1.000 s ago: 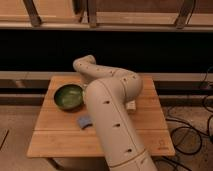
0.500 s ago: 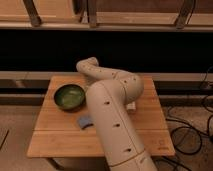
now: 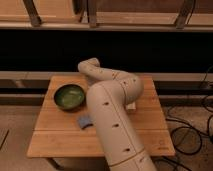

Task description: Place the pepper in the ceramic bowl

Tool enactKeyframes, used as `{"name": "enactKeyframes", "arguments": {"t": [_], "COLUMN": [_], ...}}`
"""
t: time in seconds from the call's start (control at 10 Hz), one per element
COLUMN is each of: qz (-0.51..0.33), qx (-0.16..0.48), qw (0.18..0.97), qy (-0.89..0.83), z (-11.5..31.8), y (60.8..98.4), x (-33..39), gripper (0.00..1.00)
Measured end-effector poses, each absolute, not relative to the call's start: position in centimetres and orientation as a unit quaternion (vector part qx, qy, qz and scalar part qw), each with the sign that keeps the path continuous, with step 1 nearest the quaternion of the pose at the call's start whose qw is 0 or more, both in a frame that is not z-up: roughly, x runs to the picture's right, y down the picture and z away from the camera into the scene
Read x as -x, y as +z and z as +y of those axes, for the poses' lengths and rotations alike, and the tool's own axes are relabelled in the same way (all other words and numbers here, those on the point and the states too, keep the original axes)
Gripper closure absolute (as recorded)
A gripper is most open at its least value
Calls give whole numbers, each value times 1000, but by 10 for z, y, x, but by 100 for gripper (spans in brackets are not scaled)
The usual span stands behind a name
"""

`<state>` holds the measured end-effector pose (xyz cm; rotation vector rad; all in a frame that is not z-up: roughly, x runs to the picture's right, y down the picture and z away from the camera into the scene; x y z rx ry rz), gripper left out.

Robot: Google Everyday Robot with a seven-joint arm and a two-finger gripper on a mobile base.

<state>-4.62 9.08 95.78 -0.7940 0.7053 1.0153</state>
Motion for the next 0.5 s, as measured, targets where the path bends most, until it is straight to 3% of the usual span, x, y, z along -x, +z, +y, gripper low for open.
{"name": "enactKeyframes", "arguments": {"t": [0.2,0.3,0.5], "qz": [320,319,311], "qx": [357,353,337], "qw": [741,741,745], "qy": [470,474,485], "z": [88,86,70], "y": [958,958,952], "x": [46,44,43], "gripper": [95,100,100]}}
